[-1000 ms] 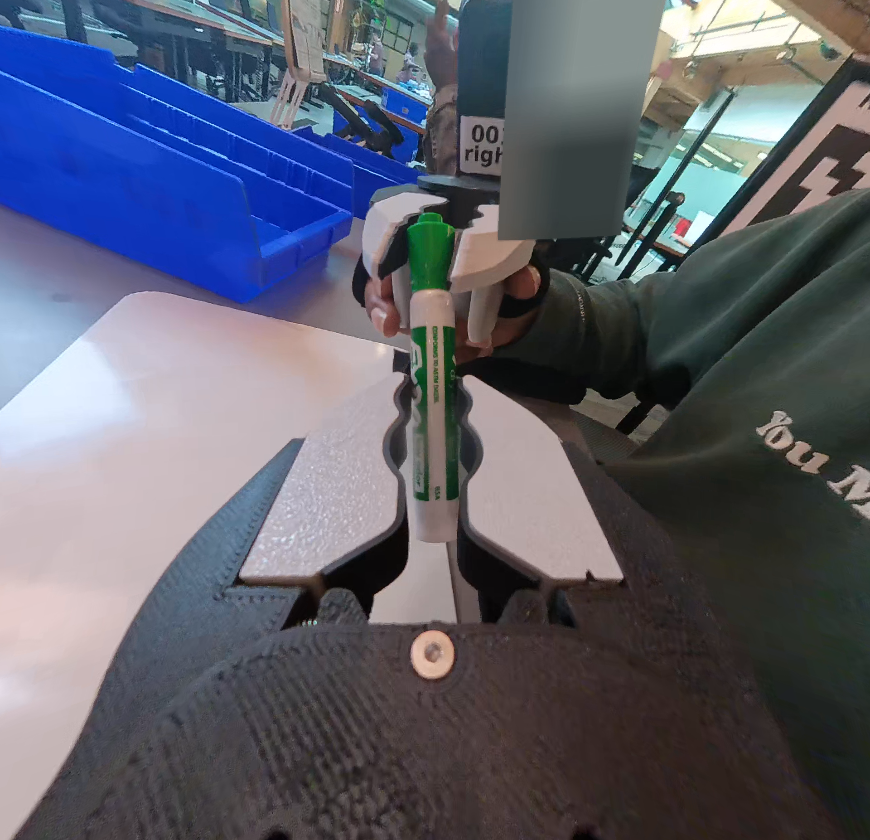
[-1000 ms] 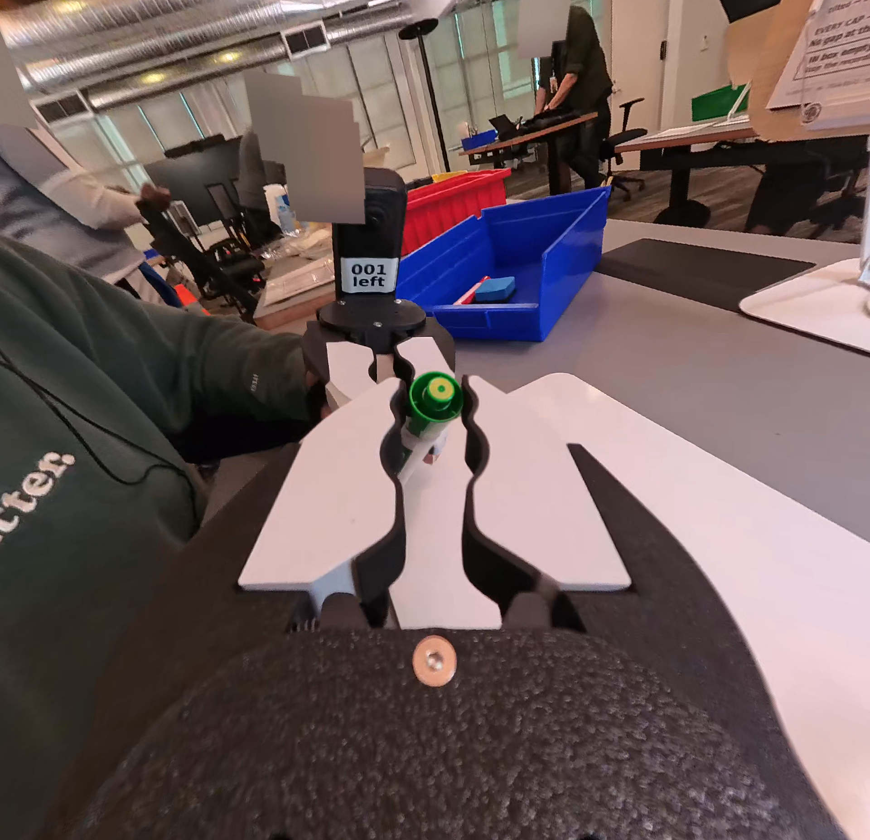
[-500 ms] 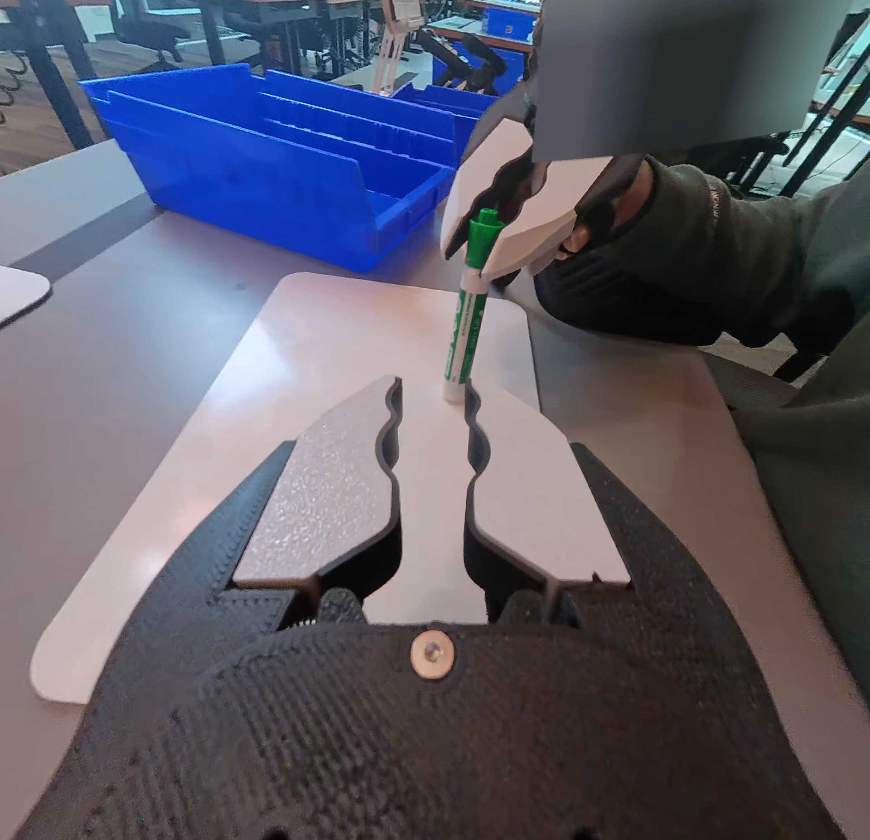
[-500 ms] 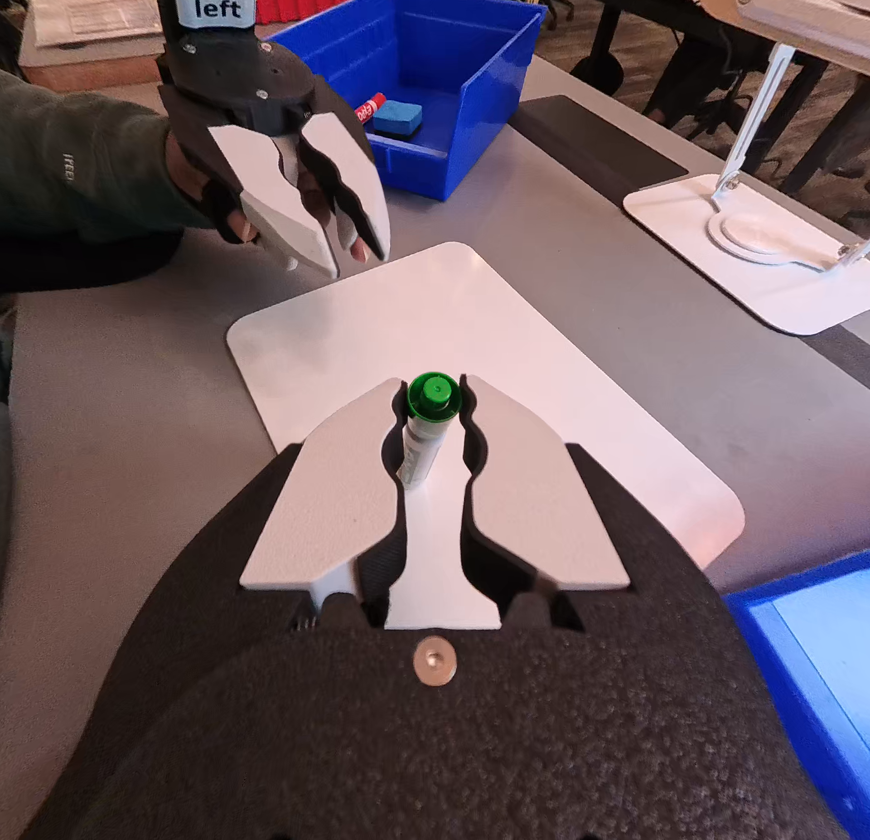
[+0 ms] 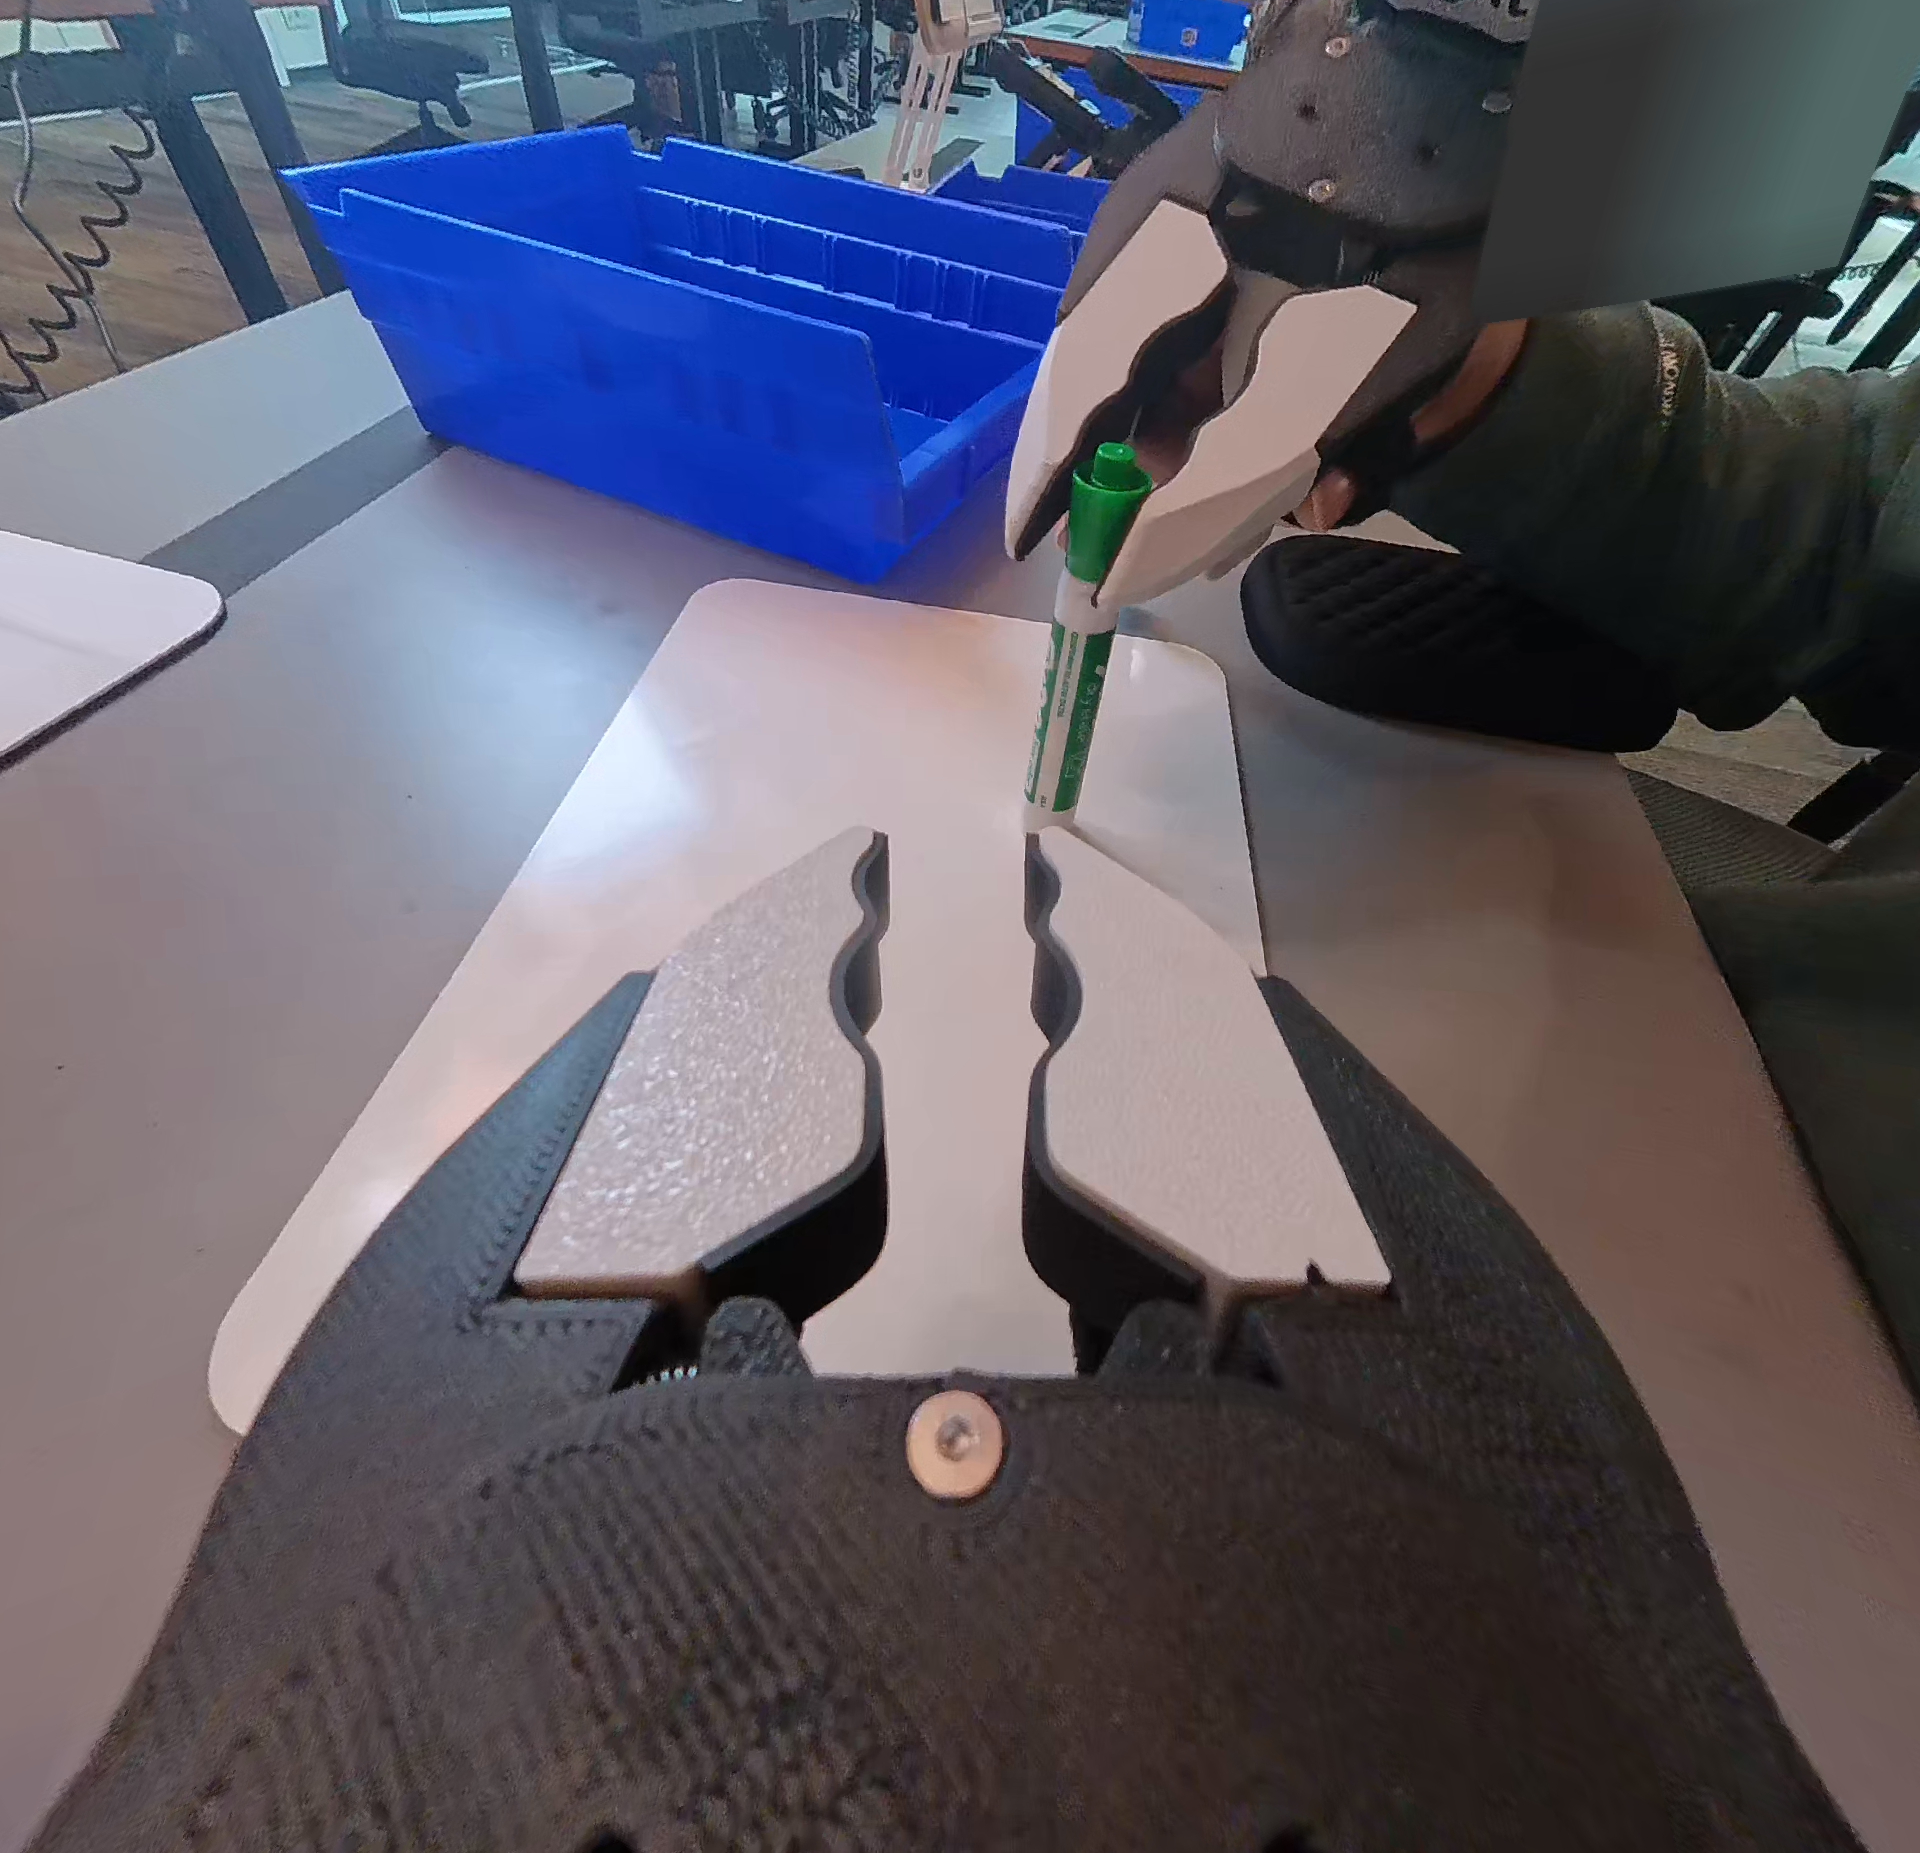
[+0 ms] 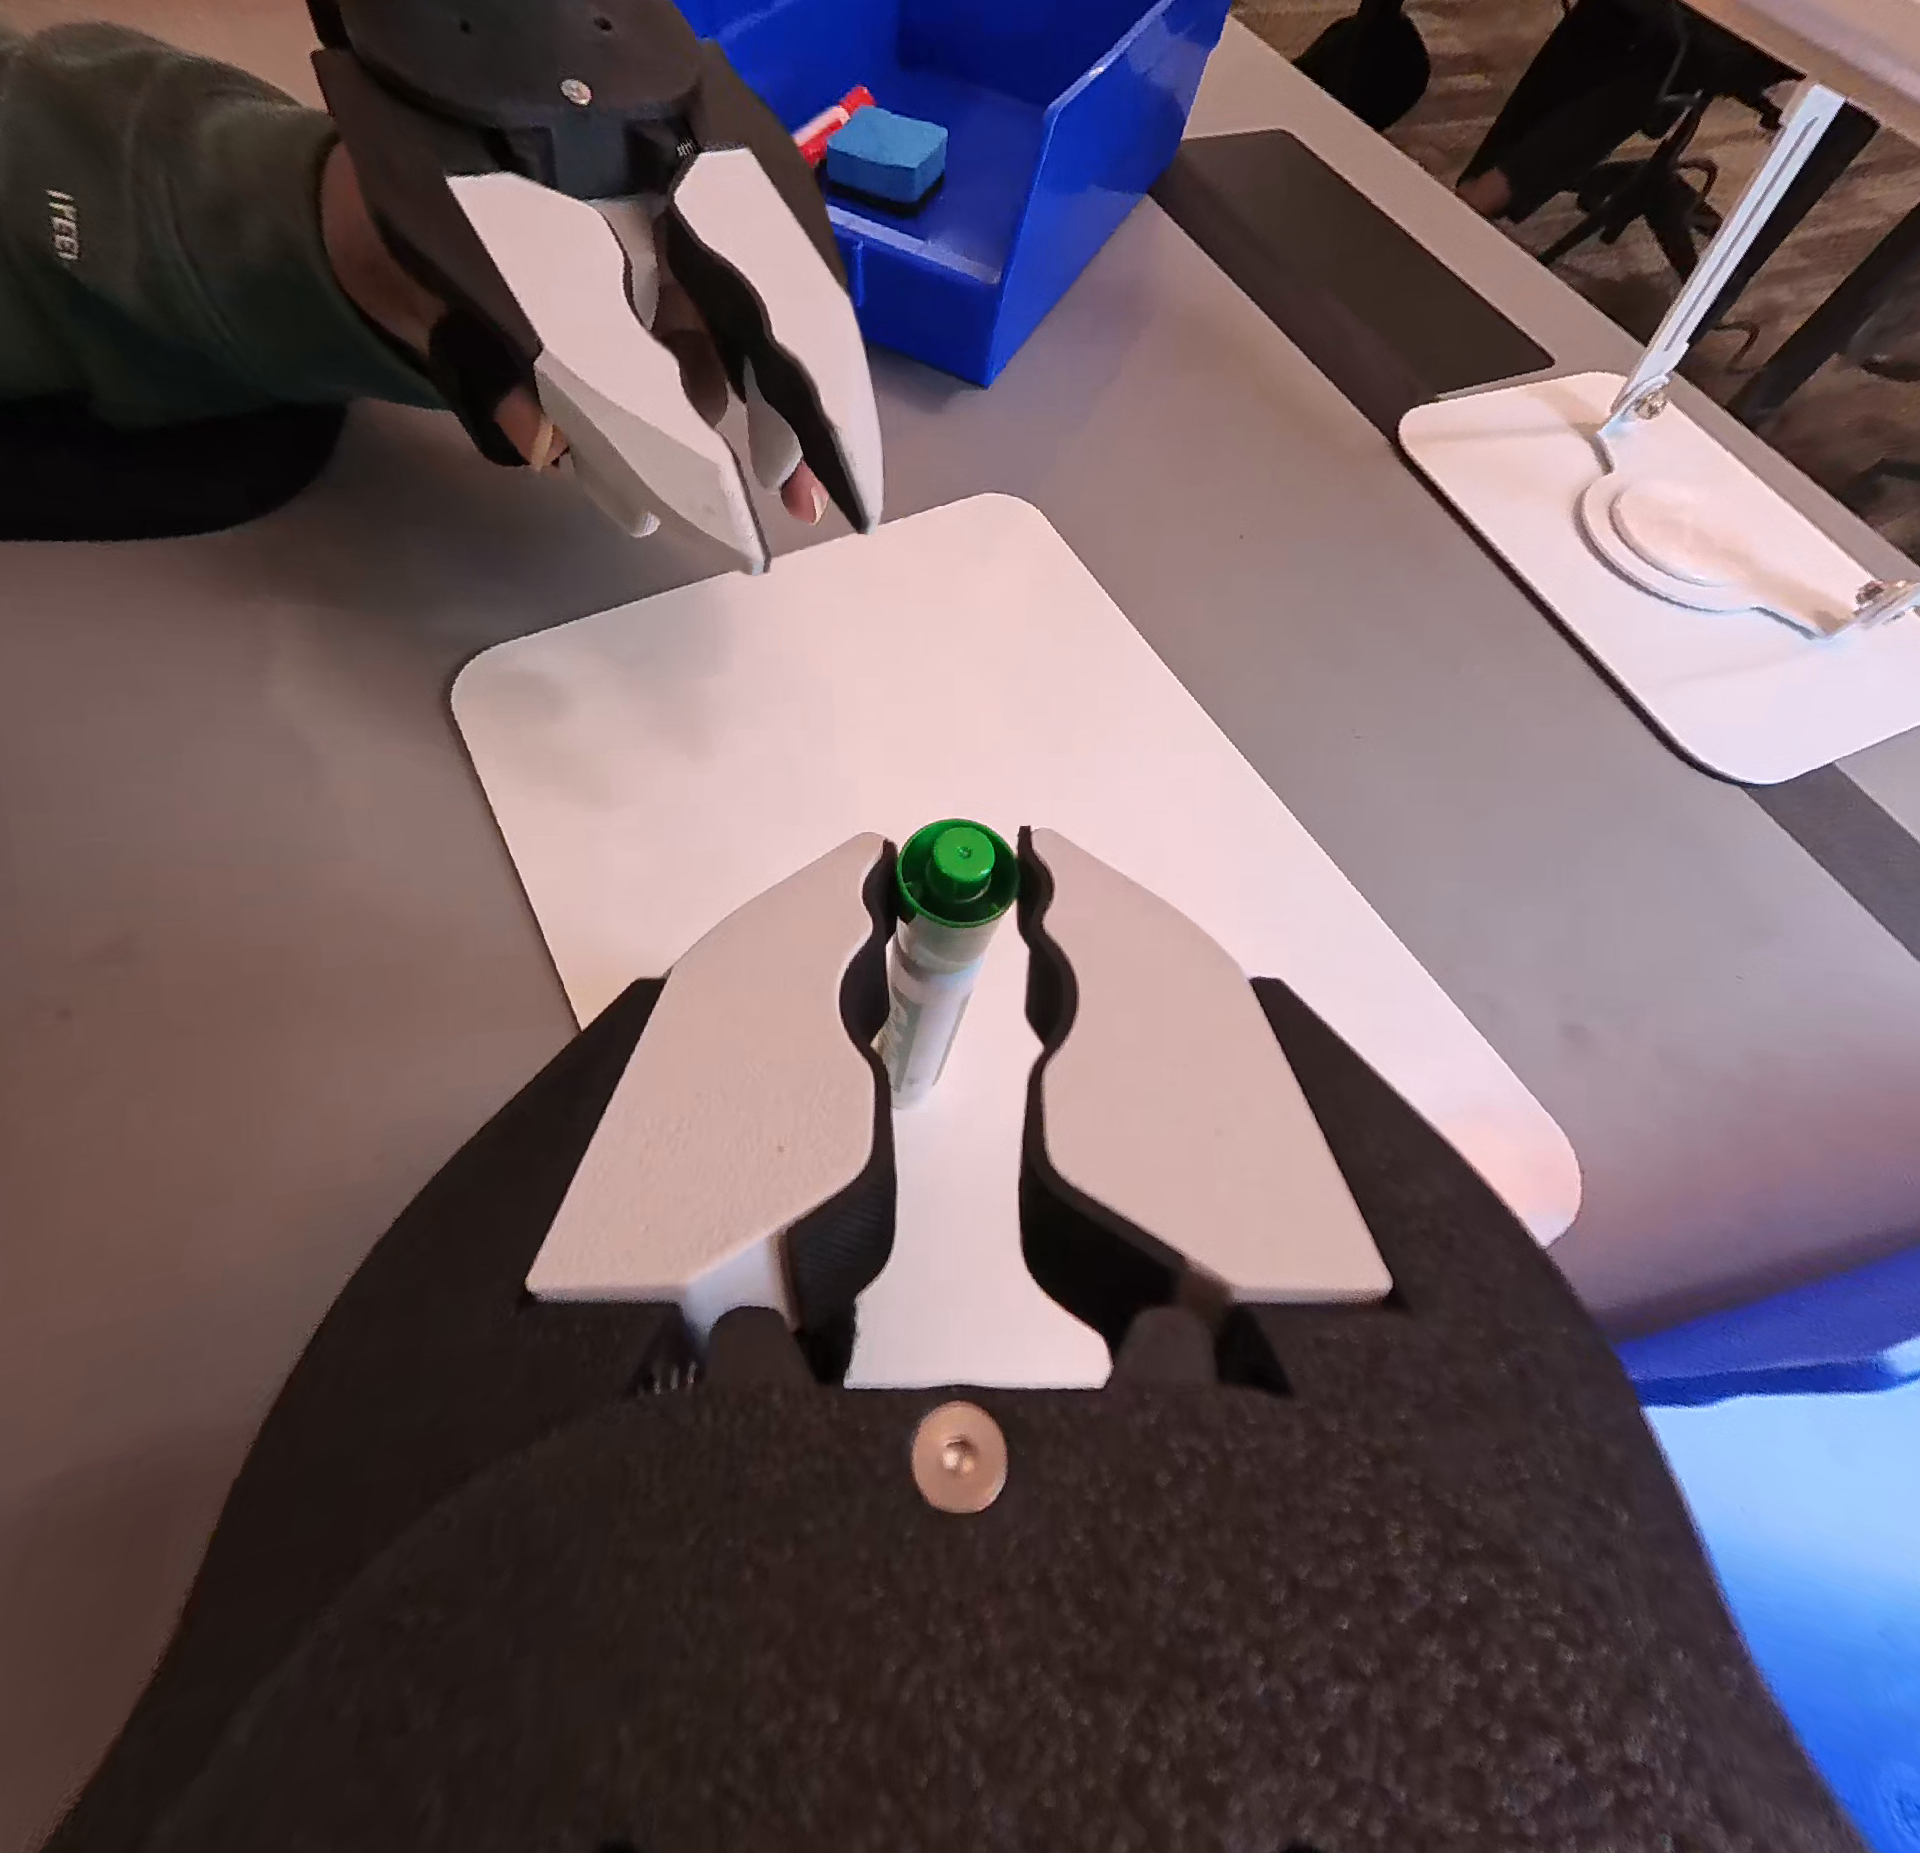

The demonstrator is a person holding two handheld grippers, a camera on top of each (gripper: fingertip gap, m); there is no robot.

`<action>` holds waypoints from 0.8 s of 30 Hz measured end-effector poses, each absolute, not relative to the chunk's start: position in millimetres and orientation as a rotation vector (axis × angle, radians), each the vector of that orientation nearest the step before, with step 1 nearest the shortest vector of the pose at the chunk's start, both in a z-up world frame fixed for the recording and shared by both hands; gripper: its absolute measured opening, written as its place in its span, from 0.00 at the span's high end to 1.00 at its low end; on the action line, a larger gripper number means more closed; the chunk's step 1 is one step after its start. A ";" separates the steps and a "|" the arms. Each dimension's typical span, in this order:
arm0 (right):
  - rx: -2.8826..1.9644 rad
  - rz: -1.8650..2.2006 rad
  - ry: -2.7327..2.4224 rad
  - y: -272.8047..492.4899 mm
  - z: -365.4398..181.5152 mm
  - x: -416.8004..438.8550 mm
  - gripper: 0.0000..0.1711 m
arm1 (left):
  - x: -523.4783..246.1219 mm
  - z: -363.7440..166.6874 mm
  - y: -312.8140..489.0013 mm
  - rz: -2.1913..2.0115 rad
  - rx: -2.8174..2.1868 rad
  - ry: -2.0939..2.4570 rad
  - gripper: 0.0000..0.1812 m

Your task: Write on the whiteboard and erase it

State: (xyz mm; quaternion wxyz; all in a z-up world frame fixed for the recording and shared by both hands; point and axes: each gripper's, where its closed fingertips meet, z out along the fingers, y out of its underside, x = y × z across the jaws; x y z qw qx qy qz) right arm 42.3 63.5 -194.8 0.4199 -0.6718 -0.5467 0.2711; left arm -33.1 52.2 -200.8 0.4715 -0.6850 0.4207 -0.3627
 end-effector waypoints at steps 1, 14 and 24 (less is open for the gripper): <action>-1.680 0.679 -1.374 63.0 -195.4 42.3 0.87 | -33.6 -200.5 53.0 -0.890 -1.677 1.025 0.86; -1.592 0.709 -1.319 60.4 -174.3 45.1 0.74 | -92.0 -143.6 82.3 -0.604 -1.627 0.969 0.85; -1.528 0.754 -1.151 63.2 -140.8 73.3 0.67 | -327.3 -177.9 144.0 -0.068 -2.492 0.799 0.72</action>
